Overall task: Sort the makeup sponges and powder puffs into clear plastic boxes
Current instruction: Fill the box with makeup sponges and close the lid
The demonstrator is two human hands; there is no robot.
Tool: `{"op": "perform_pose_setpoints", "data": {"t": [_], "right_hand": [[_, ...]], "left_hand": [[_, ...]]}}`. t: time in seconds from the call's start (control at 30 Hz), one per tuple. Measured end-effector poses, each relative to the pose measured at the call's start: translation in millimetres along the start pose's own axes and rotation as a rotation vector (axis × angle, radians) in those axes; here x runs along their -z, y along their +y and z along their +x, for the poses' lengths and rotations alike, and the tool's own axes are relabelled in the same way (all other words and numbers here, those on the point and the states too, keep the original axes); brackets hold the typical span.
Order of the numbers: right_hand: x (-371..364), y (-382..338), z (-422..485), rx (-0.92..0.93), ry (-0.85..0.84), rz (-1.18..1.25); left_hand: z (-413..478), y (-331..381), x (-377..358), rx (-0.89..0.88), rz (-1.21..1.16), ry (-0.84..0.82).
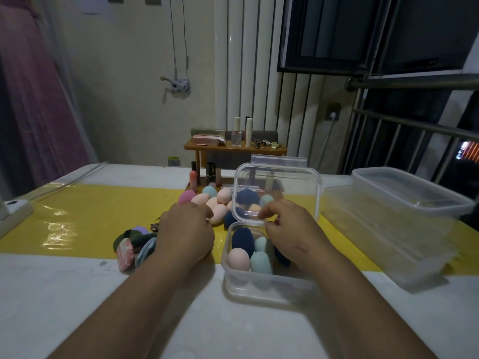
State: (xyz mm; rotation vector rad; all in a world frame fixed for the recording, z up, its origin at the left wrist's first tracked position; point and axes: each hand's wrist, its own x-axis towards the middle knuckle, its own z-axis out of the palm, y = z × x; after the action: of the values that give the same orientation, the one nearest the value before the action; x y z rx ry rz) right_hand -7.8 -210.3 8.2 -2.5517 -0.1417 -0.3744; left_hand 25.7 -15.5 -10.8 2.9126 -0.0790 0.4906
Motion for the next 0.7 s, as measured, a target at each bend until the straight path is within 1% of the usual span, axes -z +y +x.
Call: {"op": "perform_pose_setpoints", "data": {"t": [0.07,0.13,0.33,0.5,0.7], "right_hand": [[1,0,0,-0.001,-0.004,-0.004],[0,1,0,-0.002,-0.015,-0.011],[-1,2,-1,0.003,-0.031,-0.026],[0,2,-1,0.005,-0.033,-0.014],[1,3,1,-0.002,-0.018,0.03]], "left_hand": [[3,-1,-2,-0.006,0.117,-0.087],[4,-3,-6,-0.032,0.186,-0.141],[5,-1,-16,-0.06,0.282,-0.266],[6,2,-20,-0.009,0.294,-0.253],[4,1,-7,-0.052,0.285,-0.091]]}}
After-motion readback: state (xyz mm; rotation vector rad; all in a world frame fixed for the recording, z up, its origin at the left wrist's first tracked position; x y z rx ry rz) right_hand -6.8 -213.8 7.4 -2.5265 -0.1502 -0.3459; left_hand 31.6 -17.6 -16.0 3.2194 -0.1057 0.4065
